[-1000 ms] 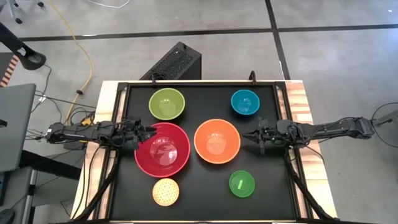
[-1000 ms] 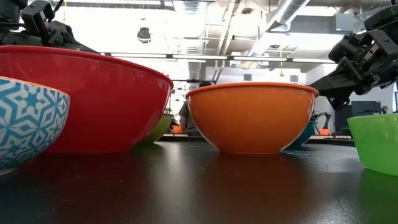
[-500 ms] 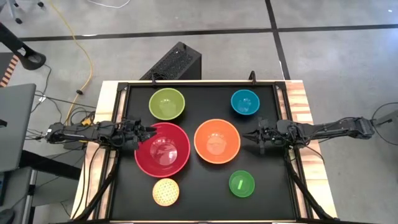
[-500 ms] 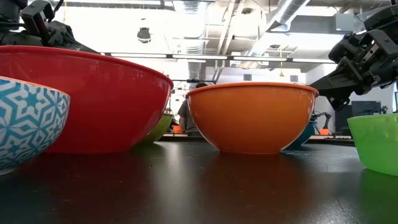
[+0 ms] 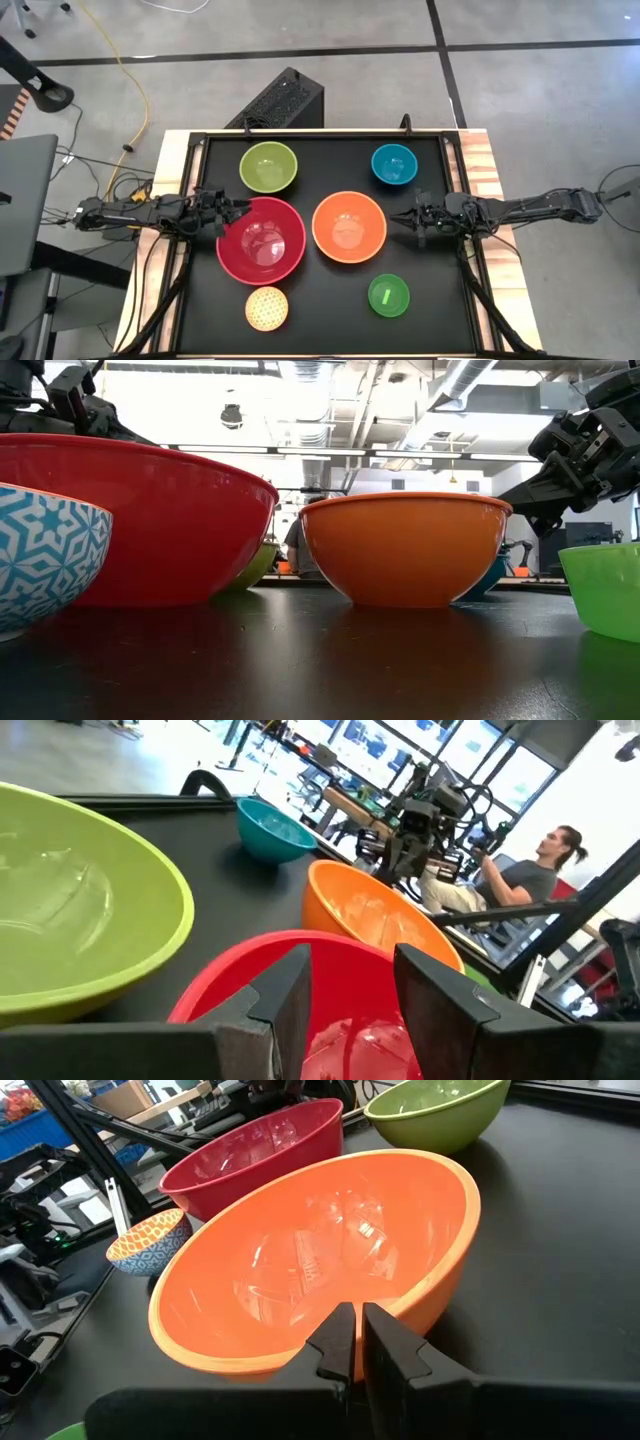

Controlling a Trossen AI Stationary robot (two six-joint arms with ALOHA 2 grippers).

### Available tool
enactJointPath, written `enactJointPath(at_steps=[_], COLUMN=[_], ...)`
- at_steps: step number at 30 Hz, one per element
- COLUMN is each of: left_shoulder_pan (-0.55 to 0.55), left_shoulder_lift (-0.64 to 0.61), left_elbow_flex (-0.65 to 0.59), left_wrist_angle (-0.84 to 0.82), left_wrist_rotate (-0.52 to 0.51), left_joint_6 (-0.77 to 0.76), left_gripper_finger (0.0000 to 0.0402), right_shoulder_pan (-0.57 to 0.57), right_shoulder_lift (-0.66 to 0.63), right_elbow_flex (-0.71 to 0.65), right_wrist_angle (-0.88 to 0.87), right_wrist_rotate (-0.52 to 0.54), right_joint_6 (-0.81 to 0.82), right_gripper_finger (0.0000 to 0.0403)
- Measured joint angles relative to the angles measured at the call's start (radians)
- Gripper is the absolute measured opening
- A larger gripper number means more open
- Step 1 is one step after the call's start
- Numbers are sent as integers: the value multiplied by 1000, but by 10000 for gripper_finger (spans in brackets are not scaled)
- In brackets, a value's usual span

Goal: Nest bowls inside each other
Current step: Stack the orange bowl on top of the red bowl

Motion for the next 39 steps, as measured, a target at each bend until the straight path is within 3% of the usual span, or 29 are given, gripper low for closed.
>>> enactJointPath(at_steps=[6, 11, 15, 18, 20, 24, 28, 32, 39], left_shoulder_pan=[0, 0, 0, 1, 12, 80, 200, 336, 523], left_shoulder_lift=[1, 14, 90, 187, 257, 357, 378, 377, 423], left_elbow_flex=[13, 106, 212, 320, 408, 572, 680, 697, 697], left_wrist_angle=[15, 36, 24, -81, -196, -399, -538, -583, -607], left_wrist_rotate=[-99, -210, -227, -260, -344, -463, -341, -201, 20], left_joint_6=[-6, 76, 182, 254, 268, 376, 474, 544, 558], left_gripper_finger=[132, 132, 132, 132, 132, 132, 132, 132, 132], right_shoulder_pan=[-1, -8, -38, -61, -80, -116, -126, -140, -158], right_shoulder_lift=[0, 0, 7, 29, 55, 150, 323, 517, 793], right_elbow_flex=[0, 11, 62, 118, 158, 313, 530, 728, 979], right_wrist_angle=[10, 98, 175, 193, 180, -25, -364, -661, -969], right_wrist_rotate=[0, 47, 74, 45, 51, 62, 105, 89, 54], right_joint_6=[0, 48, 155, 274, 293, 298, 329, 373, 426], right_gripper_finger=[40, 40, 40, 40, 40, 40, 45, 66, 148])
